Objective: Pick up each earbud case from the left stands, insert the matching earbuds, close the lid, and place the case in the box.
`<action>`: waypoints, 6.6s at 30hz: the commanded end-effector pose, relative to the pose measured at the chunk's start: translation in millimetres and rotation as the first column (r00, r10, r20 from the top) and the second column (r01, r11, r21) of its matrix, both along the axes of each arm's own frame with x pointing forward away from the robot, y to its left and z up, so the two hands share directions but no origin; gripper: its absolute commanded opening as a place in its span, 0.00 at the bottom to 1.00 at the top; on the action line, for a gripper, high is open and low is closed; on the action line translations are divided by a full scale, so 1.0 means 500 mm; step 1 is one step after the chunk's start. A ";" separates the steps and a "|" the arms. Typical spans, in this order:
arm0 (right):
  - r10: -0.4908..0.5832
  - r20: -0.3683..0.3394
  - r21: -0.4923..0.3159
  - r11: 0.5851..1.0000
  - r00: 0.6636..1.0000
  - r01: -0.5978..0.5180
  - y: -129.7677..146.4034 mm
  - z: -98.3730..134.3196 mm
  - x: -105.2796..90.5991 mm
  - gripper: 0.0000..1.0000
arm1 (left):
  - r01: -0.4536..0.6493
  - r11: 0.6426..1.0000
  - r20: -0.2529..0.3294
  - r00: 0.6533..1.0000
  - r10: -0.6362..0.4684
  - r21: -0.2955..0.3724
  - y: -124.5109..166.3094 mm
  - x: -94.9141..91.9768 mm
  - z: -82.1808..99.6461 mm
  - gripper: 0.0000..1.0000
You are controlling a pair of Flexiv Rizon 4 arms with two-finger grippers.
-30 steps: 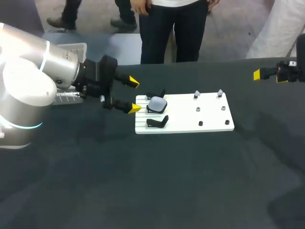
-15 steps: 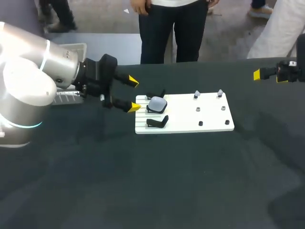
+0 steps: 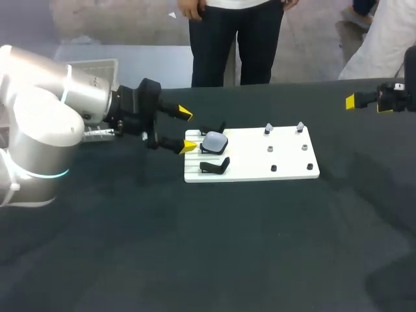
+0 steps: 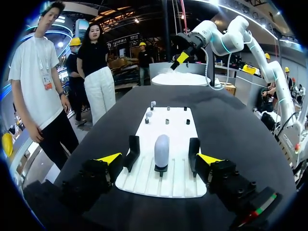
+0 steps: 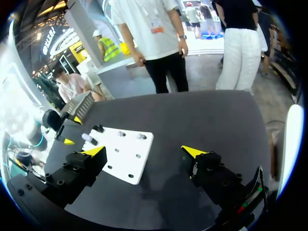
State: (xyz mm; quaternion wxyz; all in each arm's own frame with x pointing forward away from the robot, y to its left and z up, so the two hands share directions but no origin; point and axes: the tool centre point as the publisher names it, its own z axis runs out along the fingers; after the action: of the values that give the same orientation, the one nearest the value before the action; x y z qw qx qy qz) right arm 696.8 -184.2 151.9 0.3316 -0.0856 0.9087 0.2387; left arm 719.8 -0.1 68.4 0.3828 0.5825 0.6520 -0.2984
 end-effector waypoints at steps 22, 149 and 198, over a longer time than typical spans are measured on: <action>0.004 0.001 0.003 1.000 1.000 -0.004 -0.001 -0.002 0.002 1.00 | 0.037 0.997 -0.003 0.999 -0.037 -0.073 -0.070 0.016 -0.059 0.99; 0.310 -0.082 0.000 0.950 0.947 -0.311 0.332 -0.019 0.044 1.00 | 0.114 0.944 0.030 0.993 -0.110 -0.310 -0.213 -0.005 0.134 0.00; 0.146 -0.235 -0.379 0.897 0.961 -0.229 0.212 -0.019 0.033 1.00 | 0.089 0.859 0.048 0.996 -0.075 -0.505 -0.137 -0.034 0.241 0.00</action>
State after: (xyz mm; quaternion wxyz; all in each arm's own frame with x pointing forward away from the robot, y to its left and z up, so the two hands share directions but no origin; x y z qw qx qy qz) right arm 712.6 -76.4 140.1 0.1890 -0.2233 0.9485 0.1220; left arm 709.9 -71.1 187.6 0.5120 0.4970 0.5177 -0.4721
